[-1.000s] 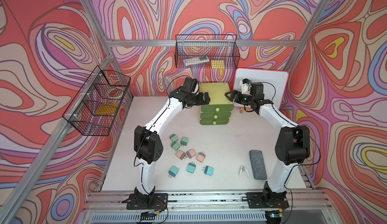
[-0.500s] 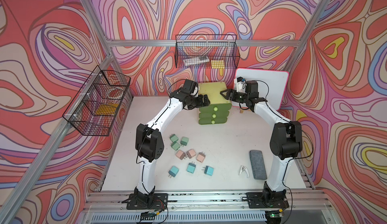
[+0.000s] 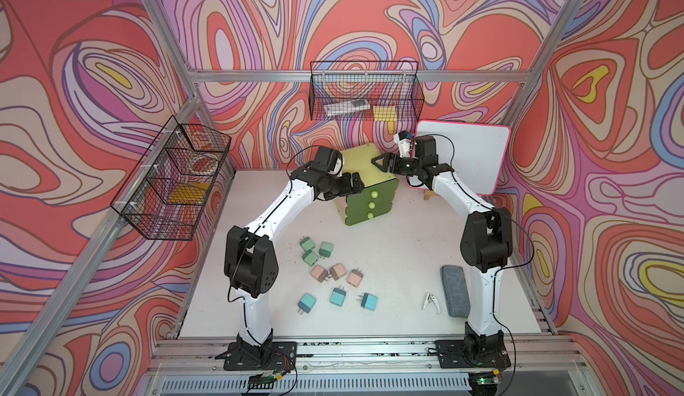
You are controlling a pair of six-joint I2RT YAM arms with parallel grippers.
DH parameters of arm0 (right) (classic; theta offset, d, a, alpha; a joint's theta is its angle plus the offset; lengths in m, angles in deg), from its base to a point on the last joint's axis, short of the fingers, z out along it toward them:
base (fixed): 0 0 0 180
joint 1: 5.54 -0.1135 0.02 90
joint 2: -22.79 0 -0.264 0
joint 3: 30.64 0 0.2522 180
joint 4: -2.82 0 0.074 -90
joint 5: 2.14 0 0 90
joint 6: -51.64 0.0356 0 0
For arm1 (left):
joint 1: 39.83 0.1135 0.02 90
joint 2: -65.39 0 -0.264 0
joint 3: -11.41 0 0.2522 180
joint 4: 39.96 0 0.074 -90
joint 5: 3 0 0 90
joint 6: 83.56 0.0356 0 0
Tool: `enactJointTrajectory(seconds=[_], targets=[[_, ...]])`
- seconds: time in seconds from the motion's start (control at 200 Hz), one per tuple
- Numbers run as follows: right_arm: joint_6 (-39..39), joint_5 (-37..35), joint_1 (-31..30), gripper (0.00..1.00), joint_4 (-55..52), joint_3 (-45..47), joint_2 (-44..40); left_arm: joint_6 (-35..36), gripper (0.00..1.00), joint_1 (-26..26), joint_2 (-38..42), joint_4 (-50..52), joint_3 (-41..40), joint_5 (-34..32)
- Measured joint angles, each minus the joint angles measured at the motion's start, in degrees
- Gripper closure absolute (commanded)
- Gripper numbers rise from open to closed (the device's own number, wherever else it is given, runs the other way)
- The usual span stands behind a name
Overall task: Place the plugs into the drawer by color
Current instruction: Adjust the storage box at the center of the board.
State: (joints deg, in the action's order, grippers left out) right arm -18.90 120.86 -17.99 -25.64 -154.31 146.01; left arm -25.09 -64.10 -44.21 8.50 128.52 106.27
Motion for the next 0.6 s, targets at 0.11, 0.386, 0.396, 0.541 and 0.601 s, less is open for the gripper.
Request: enactJointTrajectory(seconds=[0.11, 0.386, 0.396, 0.541, 0.601], targets=[[-1.73, -1.88, -0.24, 0.17, -2.34, 0.83, -1.99, -0.5, 0.06, 1.01, 1.25, -0.74, -1.44, 0.04], [-0.07, -8.87, 0.66, 0.17, 1.73, 20.22, -23.26, -1.53, 0.05, 4.44, 1.62, -1.66, -1.66, -2.51], [0.31, -9.07, 0.68, 0.18, 2.27, 21.29, -24.41, -1.53, 0.05, 4.42, 1.62, -1.66, -1.62, -2.6], [6.67, -9.2, 0.55, 0.22, 11.58, 34.86, -34.88, -1.55, 0.04, 4.22, 1.6, -1.66, -0.66, -3.56], [9.29, -9.03, -0.04, 0.24, 15.61, 40.02, -36.65, -1.55, 0.04, 4.22, 1.55, -1.68, 0.09, -3.69]])
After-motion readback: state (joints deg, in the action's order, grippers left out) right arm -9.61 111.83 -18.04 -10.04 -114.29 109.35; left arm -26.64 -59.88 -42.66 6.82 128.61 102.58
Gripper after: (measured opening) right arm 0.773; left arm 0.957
